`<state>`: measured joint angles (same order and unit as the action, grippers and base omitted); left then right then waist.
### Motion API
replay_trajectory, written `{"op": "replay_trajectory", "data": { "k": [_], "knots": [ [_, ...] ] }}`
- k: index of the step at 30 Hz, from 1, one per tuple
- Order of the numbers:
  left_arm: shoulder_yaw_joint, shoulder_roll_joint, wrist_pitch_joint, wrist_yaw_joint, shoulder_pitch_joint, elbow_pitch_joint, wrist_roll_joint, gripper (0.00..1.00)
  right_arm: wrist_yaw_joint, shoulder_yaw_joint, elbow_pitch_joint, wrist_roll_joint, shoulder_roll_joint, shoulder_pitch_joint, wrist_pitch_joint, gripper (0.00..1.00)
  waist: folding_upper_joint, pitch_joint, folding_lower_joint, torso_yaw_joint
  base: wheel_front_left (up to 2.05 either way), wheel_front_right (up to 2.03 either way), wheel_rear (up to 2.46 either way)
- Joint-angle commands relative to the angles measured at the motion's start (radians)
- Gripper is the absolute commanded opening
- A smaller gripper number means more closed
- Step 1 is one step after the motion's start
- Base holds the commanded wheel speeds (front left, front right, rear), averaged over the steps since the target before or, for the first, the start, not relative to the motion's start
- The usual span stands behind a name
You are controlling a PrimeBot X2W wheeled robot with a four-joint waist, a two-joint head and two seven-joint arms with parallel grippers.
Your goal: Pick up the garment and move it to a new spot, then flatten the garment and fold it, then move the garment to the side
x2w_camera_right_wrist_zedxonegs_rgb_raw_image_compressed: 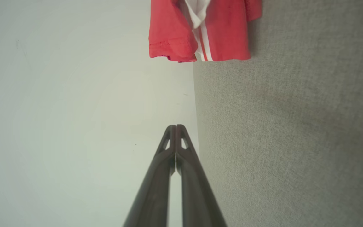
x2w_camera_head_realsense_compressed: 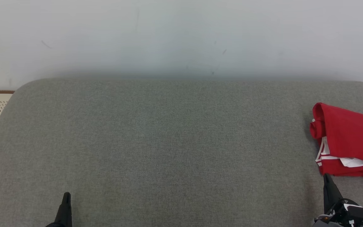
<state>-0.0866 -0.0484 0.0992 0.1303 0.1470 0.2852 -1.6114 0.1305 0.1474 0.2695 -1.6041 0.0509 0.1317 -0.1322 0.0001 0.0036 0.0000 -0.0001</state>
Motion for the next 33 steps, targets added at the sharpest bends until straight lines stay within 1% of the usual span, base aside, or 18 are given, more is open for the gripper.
{"op": "replay_trajectory", "data": {
  "k": [1, 33],
  "knots": [
    [-0.003, -0.004, 0.001, 0.003, 0.005, -0.002, -0.003, 0.0, 0.0, 0.0, -0.004, -0.004, -0.002, 0.0, -0.002, 0.0, -0.0001, 0.0, 0.0, 0.0, 0.0, 0.0, 0.0],
    [-0.003, -0.003, 0.001, 0.003, 0.005, -0.002, -0.003, 0.0, 0.0, 0.001, -0.004, -0.004, -0.002, 0.0, -0.002, 0.0, -0.0001, 0.0, 0.0, 0.0, 0.0, 0.0, 0.0]
  ]
}}
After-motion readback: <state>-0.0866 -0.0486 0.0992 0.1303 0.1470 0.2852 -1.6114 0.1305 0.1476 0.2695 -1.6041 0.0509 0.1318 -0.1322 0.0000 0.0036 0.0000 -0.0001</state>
